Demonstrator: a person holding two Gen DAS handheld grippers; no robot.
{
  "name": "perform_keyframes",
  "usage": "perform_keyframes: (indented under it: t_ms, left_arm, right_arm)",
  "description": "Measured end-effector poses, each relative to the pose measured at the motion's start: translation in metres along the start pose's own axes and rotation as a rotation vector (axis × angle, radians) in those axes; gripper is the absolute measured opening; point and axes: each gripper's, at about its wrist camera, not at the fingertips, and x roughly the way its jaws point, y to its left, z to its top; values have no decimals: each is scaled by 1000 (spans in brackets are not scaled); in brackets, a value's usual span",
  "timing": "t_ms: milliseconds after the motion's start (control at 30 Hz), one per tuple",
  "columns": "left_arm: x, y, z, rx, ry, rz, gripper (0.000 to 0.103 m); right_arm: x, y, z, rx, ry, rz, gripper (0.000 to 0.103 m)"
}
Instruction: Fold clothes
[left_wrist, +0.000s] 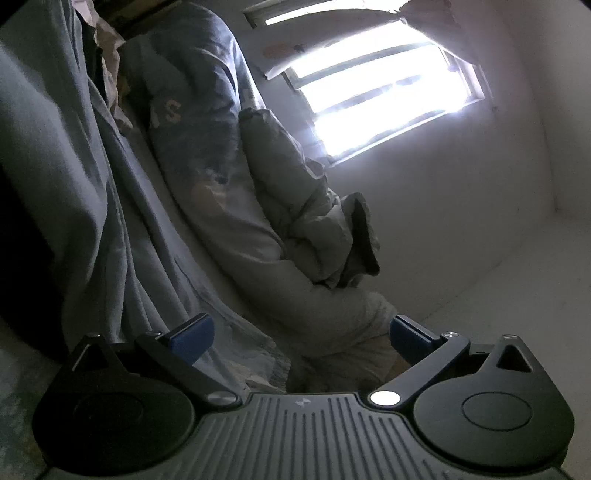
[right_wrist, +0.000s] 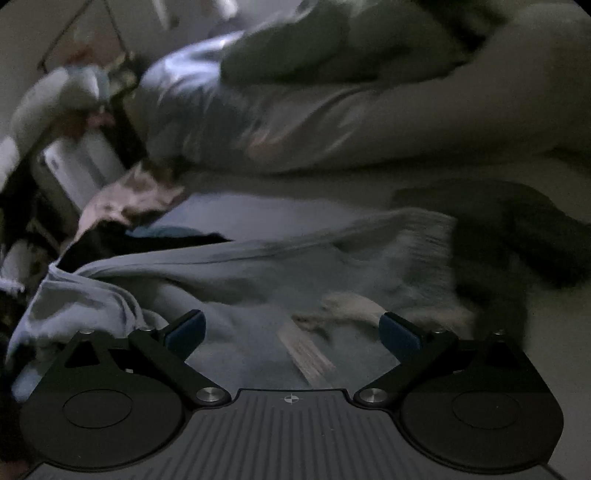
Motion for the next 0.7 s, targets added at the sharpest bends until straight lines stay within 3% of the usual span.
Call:
perform_keyframes:
  t_ms: [167,300,400,500,700]
  left_arm:
    - [3,-3,-4,21,15,11,103]
    - [9,-5,-11,50,42,26,103]
    - [13,-6,-17,75,69,35,103]
    - [17,-6,-21,95,90,41,103]
    - [24,-4,-27,115,115,53,103]
  right_arm:
    - [-27,-35,-90,-29,-41,-90,101]
    - [-8,-39,-141,-95,10,-11,101]
    - [2,-47,-147,-105,-35,10,101]
    - [15,-56,-143,-137,-23,22,101]
    - [24,-60,-137,-300,-25,145,100]
